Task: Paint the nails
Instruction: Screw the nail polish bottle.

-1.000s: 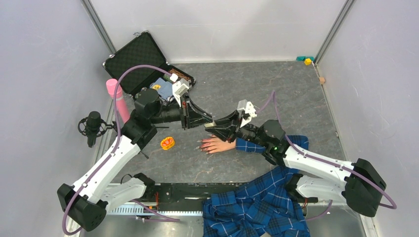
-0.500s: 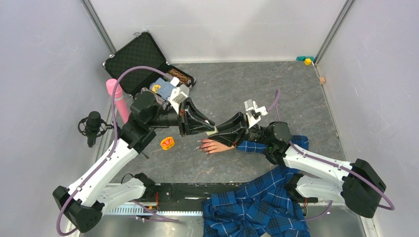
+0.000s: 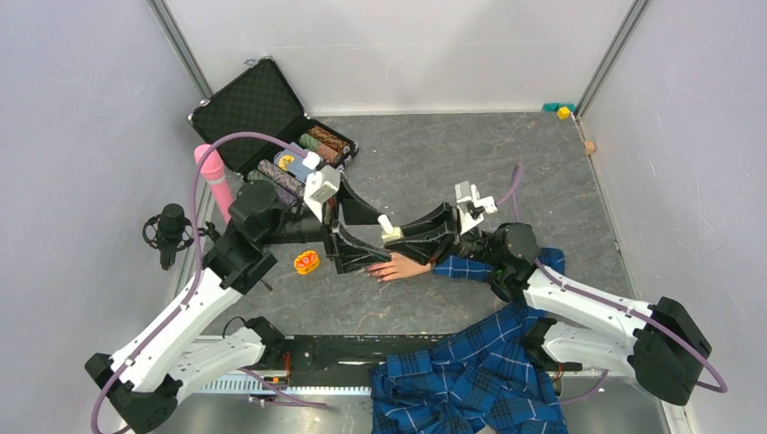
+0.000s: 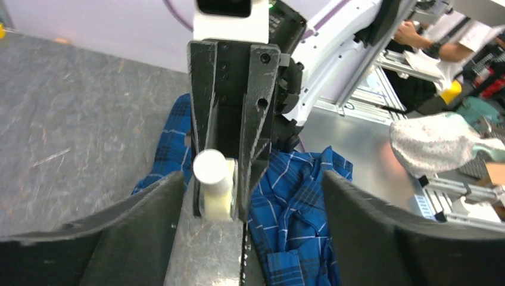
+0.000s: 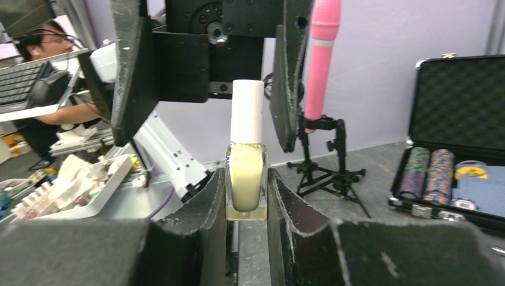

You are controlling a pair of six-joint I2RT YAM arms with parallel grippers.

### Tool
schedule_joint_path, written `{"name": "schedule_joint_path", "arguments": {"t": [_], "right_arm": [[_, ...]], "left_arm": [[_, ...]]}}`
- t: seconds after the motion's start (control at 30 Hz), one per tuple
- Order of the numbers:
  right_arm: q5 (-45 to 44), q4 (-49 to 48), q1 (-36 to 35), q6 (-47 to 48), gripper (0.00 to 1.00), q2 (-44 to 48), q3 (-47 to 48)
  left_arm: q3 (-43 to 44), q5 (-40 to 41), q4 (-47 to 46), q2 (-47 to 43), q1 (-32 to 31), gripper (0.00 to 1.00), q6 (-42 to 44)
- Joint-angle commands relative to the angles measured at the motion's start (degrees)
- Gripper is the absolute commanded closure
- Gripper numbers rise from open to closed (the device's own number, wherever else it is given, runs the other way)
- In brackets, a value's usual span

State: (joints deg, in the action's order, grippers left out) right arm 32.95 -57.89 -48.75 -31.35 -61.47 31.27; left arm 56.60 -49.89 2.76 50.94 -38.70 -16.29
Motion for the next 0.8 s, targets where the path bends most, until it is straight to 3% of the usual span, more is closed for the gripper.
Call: {"name": "schedule_joint_path", "arguments": {"t": [0.0,0.3,0.77], "right_arm": [[-5.4,4.5,0.4,7.0,1.0,3.7,2.3],[-10.1,10.7,0.3,13.5,1.0,4.1,2.4],[-27.6,20.3,-4.5,22.7,1.0,0.2,5.5]], "left_arm": [[0.9,12.2,3.9,-4.7,-0.2,0.01,3.8],[0.3,25.9,4.6,-6.7,0.2,0.0,1.6],[-1.5,28.2,3.5,-0.6,1.2,0.0,-5.3]]}}
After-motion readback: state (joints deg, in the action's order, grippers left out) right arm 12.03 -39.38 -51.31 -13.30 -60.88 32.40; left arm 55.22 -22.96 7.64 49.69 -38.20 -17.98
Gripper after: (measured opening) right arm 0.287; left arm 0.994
